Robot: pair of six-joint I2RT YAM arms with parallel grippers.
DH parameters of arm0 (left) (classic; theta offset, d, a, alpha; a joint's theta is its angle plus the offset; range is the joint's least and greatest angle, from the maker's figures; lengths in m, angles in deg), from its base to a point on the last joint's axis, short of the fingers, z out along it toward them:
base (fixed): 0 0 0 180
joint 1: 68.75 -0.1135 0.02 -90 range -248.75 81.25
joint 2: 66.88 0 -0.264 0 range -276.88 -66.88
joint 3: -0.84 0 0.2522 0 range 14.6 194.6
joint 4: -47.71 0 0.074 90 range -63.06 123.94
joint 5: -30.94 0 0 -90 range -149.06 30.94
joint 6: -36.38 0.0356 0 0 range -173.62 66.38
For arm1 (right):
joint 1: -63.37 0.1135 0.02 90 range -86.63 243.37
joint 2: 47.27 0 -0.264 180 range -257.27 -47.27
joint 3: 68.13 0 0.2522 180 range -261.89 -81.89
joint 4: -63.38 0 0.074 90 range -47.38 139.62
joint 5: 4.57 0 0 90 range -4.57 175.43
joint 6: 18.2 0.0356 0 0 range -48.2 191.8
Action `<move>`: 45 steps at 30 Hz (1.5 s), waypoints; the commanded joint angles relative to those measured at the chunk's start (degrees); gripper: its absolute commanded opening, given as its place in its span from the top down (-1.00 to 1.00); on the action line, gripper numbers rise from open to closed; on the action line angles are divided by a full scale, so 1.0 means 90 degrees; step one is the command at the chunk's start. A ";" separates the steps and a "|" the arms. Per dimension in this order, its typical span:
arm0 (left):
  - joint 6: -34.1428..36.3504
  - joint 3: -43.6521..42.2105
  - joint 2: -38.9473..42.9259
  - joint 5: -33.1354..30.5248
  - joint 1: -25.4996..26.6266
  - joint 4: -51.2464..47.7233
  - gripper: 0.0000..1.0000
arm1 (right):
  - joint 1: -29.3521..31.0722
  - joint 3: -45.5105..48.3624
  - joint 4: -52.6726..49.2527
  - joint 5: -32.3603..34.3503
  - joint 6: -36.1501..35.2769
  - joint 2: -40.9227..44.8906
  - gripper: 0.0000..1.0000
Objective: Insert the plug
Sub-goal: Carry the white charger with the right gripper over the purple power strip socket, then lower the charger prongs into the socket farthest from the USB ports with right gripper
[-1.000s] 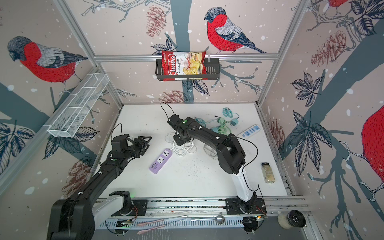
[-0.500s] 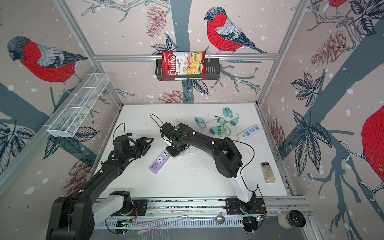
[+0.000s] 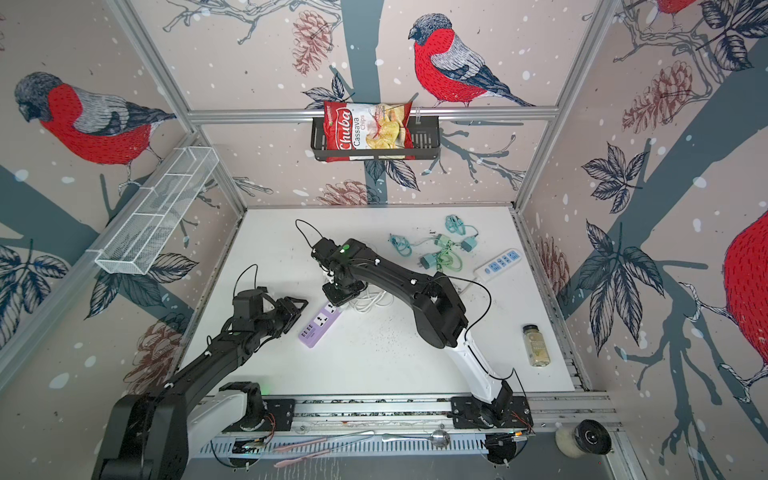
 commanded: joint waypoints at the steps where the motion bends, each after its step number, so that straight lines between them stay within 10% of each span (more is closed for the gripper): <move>1: -0.0023 -0.0268 0.0080 -0.0001 0.0046 0.0470 -0.05 | 0.0003 0.0016 -0.0128 0.0025 0.0509 0.0105 0.98; 21: 0.0306 -0.0251 -0.0092 0.0028 0.0132 0.0459 -0.04 | 0.0283 -0.0682 -0.0113 0.1379 -0.0838 -0.0262 1.00; 45: 0.0477 0.0005 0.0372 -0.0293 0.0132 -0.0176 -0.20 | 0.0596 -0.0915 -0.0324 0.1201 -0.1206 -0.0501 1.00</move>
